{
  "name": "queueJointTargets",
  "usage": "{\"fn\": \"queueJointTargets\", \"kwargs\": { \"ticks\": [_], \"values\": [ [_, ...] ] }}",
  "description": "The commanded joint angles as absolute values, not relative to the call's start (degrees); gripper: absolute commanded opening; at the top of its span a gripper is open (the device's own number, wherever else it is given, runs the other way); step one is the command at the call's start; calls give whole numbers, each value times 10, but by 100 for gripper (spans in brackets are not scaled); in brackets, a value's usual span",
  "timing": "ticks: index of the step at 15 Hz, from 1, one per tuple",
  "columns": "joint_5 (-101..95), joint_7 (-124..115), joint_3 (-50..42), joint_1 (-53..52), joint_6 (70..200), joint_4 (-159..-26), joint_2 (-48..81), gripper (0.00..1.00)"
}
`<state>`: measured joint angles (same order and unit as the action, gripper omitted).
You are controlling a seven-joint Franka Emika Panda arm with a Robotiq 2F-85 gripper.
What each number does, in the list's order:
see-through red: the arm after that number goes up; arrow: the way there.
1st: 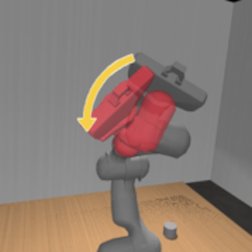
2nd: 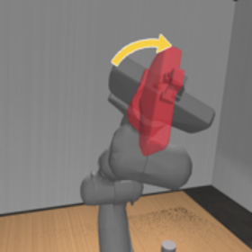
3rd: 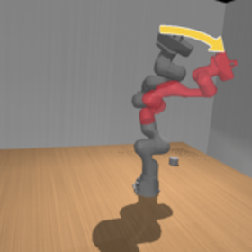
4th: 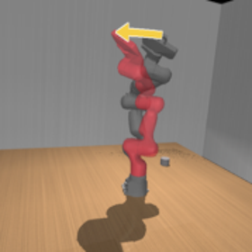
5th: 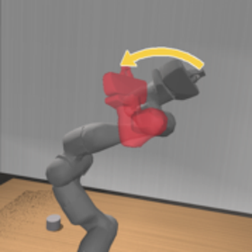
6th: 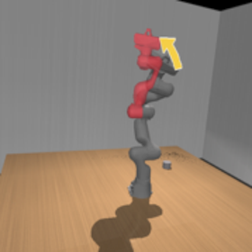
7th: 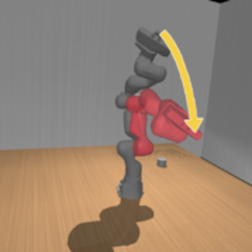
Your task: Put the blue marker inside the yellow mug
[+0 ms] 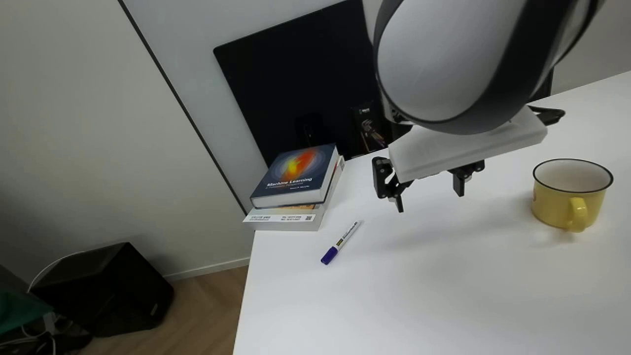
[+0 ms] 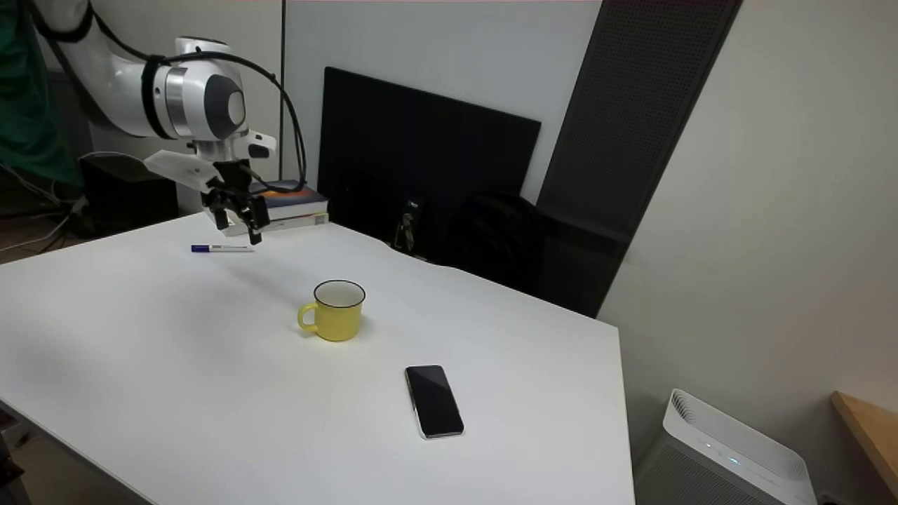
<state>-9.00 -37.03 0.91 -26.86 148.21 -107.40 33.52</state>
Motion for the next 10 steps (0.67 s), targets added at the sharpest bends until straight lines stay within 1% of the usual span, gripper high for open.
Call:
{"fn": "queueJointTargets", "kwargs": {
  "ticks": [1, 10],
  "values": [
    [-79, -424, -10, -278, 1488, -1018, 373, 100],
    [-56, -473, -20, -287, 1453, -878, 470, 100]
  ]
}}
